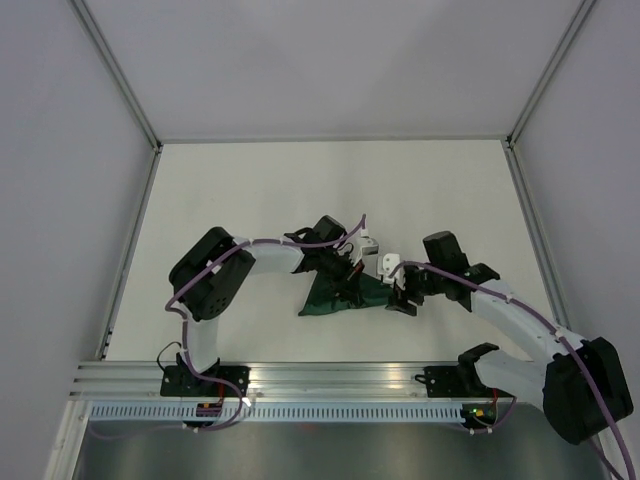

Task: Fold the napkin, place the utensils inside, and roll it up
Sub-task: Roll the napkin with the utensil

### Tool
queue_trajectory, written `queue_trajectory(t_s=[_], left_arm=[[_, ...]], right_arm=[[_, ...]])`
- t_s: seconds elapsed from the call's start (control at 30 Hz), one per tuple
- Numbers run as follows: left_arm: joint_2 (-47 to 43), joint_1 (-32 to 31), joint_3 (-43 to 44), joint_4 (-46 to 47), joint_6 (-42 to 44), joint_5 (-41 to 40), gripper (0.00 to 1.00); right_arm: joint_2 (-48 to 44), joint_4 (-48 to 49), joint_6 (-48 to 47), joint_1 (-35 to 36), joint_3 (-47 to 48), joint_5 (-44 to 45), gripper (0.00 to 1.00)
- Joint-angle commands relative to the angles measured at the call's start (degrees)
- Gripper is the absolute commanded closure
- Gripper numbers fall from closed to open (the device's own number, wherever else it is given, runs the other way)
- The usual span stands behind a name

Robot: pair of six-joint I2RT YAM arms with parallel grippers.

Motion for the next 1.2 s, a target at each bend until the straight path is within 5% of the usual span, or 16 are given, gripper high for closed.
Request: queue_trajectory(t_s=[0.0, 0.53, 0.87, 1.17], left_arm=[[3.3, 0.0, 2.2, -7.3, -1.7, 3.2, 0.98], [6.5, 1.0, 6.9, -10.8, -1.4, 5.7, 0.97], [4.1, 1.6, 6.9, -10.3, -1.5, 4.7, 0.75], [-7.2, 5.4, 0.9, 1.7, -8.2, -0.6, 0.64]], right_arm=[[-1.8, 11.9, 1.3, 5.6, -3.6, 7.1, 0.26], [5.6, 20.5, -0.6, 20.3, -8.5, 21.5, 0.31], [9.7, 19.2, -0.7, 20.6, -7.7, 22.5, 0.78], [12.5, 10.7, -2.3, 19.5, -3.8, 17.6, 0.83]])
